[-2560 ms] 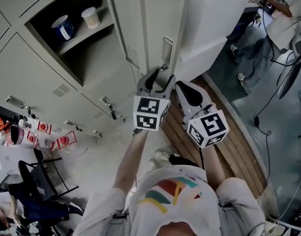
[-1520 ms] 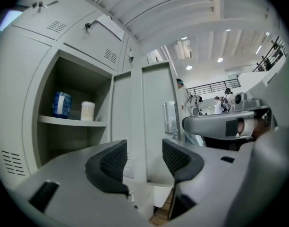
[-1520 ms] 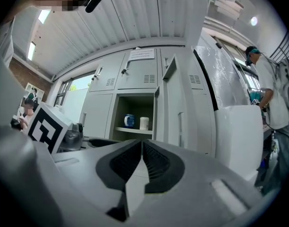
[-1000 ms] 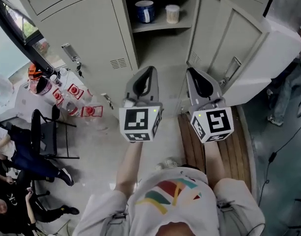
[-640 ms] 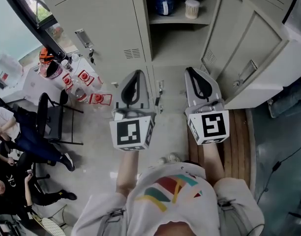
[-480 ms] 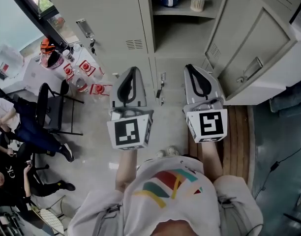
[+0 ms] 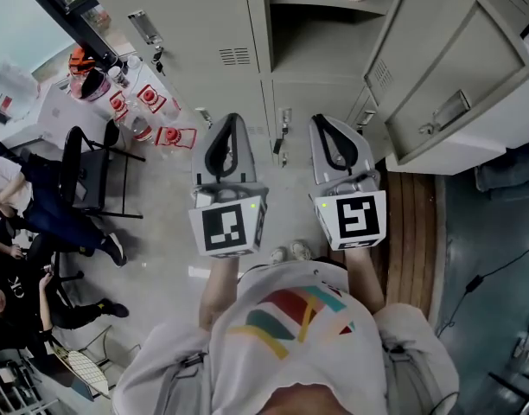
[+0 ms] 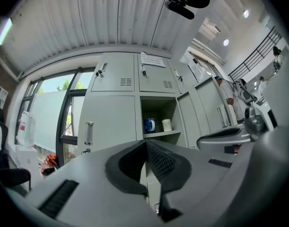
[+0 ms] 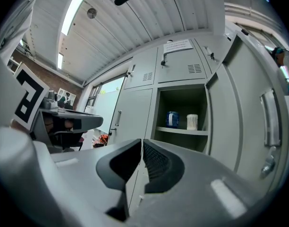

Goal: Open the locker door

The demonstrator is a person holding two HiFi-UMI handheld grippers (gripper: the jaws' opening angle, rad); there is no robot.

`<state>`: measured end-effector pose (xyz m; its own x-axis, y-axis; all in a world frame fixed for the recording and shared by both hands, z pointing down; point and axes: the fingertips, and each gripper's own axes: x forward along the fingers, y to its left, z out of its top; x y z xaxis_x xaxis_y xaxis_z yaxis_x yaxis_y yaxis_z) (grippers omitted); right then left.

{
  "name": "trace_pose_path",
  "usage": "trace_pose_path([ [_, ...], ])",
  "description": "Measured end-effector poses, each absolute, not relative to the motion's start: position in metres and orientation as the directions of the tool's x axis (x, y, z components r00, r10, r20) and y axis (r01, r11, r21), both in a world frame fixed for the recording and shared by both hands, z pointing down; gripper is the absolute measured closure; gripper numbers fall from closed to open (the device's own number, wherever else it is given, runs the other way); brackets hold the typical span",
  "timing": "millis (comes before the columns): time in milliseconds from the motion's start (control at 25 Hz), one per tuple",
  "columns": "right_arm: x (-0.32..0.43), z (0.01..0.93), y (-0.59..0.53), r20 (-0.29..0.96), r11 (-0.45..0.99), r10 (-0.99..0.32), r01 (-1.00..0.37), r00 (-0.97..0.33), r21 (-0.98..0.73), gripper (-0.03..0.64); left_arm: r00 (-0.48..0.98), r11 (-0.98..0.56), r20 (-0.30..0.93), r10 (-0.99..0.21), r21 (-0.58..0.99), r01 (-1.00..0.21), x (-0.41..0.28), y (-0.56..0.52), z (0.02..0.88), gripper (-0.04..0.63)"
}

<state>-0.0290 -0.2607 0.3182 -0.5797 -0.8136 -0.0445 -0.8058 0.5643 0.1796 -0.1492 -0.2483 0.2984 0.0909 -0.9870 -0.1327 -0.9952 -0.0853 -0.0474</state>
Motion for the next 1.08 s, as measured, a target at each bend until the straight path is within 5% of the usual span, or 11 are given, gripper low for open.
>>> trace_pose_path([
  [1080, -0.021, 0.312, -0.249, -0.06, 0.551, -0.818, -0.81, -0.572, 0.202, 0.603, 0.131, -0.125, -0.114, -0.985, -0.062, -0.99, -0.135, -0.24, 0.299, 0.58],
])
